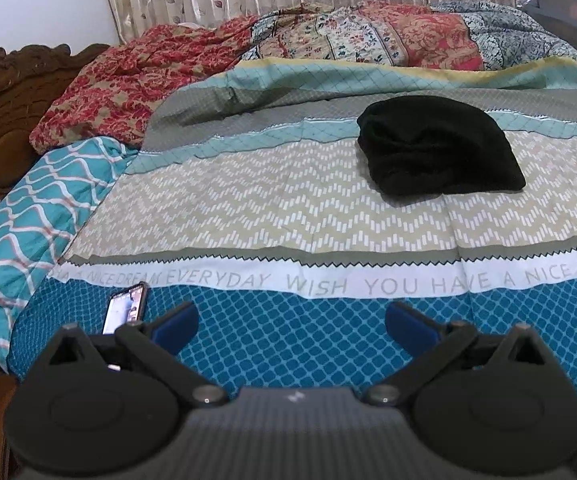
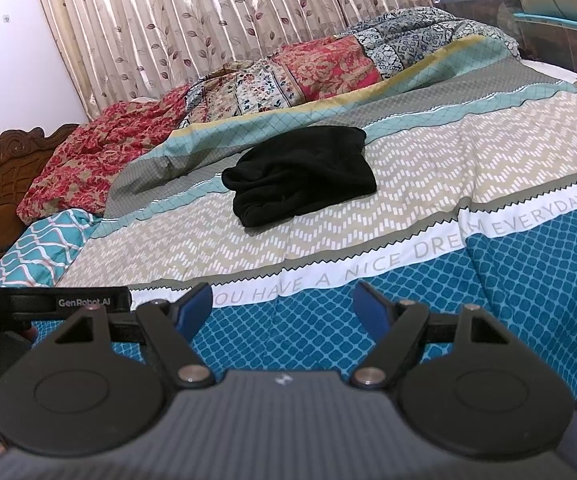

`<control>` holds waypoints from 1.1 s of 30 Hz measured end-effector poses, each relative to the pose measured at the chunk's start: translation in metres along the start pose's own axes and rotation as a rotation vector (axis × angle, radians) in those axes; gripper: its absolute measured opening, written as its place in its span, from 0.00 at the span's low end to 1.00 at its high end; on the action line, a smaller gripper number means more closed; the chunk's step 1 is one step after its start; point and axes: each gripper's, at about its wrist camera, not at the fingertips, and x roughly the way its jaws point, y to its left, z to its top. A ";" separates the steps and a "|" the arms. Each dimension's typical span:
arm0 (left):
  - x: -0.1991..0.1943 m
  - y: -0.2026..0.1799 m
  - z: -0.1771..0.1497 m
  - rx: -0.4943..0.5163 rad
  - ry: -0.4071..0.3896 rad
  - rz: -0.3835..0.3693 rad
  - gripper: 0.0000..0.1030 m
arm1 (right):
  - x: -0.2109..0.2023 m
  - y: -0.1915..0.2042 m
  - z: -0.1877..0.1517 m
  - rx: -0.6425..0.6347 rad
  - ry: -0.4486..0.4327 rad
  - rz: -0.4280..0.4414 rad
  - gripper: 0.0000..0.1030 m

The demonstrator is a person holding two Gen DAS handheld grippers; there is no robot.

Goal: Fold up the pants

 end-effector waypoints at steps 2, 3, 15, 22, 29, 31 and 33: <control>0.002 0.000 -0.001 -0.003 0.010 -0.005 1.00 | 0.000 0.000 0.000 0.001 0.000 -0.001 0.77; 0.003 0.001 -0.002 -0.003 0.013 -0.005 1.00 | 0.000 0.000 0.000 0.002 0.000 -0.001 0.77; 0.012 -0.003 -0.009 0.015 0.066 -0.010 1.00 | 0.000 -0.001 -0.002 -0.002 -0.005 -0.001 0.77; 0.019 -0.006 -0.013 0.029 0.100 -0.015 1.00 | 0.001 -0.003 -0.002 0.002 0.003 0.000 0.77; 0.021 -0.008 -0.016 0.038 0.118 -0.024 1.00 | 0.003 -0.003 -0.004 0.011 0.015 -0.002 0.77; 0.022 -0.008 -0.017 0.036 0.123 -0.026 1.00 | 0.003 -0.003 -0.004 0.013 0.017 -0.003 0.77; 0.022 -0.008 -0.017 0.035 0.127 -0.027 1.00 | 0.003 -0.003 -0.004 0.014 0.018 -0.003 0.77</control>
